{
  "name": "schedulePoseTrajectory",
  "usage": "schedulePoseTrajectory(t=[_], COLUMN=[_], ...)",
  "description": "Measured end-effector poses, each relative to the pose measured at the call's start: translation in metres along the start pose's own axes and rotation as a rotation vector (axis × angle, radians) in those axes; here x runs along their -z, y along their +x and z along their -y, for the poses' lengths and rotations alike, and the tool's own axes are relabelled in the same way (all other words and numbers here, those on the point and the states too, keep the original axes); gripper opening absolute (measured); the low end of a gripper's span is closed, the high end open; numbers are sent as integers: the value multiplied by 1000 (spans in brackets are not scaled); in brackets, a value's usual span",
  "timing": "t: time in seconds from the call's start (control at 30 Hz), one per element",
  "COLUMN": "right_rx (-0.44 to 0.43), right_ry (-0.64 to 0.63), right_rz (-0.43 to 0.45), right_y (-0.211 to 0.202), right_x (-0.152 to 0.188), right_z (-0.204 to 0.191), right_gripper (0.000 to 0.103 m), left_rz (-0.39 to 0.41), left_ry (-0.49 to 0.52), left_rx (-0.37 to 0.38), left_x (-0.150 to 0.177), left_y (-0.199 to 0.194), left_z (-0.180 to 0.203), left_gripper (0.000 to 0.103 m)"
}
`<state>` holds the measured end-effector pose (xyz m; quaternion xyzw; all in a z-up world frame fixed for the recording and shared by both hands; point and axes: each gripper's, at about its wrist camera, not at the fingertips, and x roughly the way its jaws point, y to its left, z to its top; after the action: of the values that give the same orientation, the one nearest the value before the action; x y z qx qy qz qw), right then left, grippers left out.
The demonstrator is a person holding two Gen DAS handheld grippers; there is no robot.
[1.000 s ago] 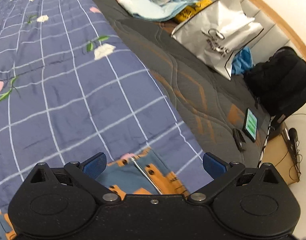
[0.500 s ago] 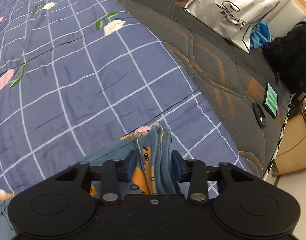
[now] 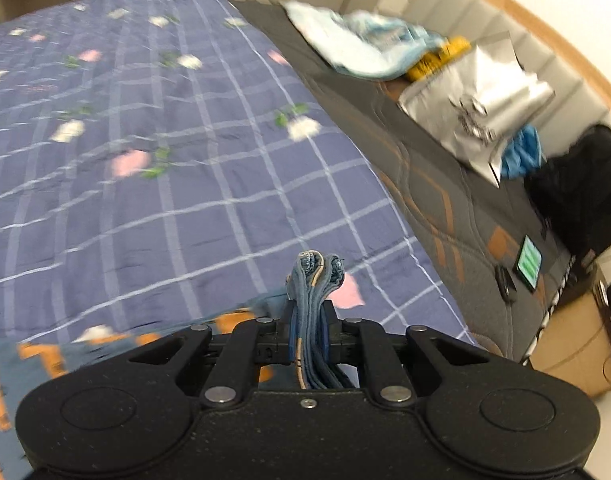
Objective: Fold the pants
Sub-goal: 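Pinch the folded pants end with the left gripper while the right gripper pinches beside it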
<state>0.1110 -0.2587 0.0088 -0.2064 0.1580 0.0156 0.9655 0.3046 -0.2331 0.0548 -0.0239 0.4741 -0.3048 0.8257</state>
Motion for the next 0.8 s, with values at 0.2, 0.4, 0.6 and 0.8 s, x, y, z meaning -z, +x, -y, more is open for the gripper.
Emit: schedulePoseTrajectory(t=[0.2,0.4,0.6,0.8], right_rx=[-135,-270,-356,-388], right_ry=[-11,-66,-108,-113], right_rz=[43,22,-47,-108], right_y=[-5,3,20,35], right_x=[-24,-34,-28,-18], right_z=[-34,-83,-123,-142], right_gripper=[13,14,14,15], left_rz=[100,143,167,173], left_ry=[-93,-196,-252,-273], left_rx=[-61,-79,-57,-44], left_x=[37,82,120,134], left_y=[-52,-67,-50,-38], left_z=[-57,-118,-160,-173], left_gripper=[12,12,12,12])
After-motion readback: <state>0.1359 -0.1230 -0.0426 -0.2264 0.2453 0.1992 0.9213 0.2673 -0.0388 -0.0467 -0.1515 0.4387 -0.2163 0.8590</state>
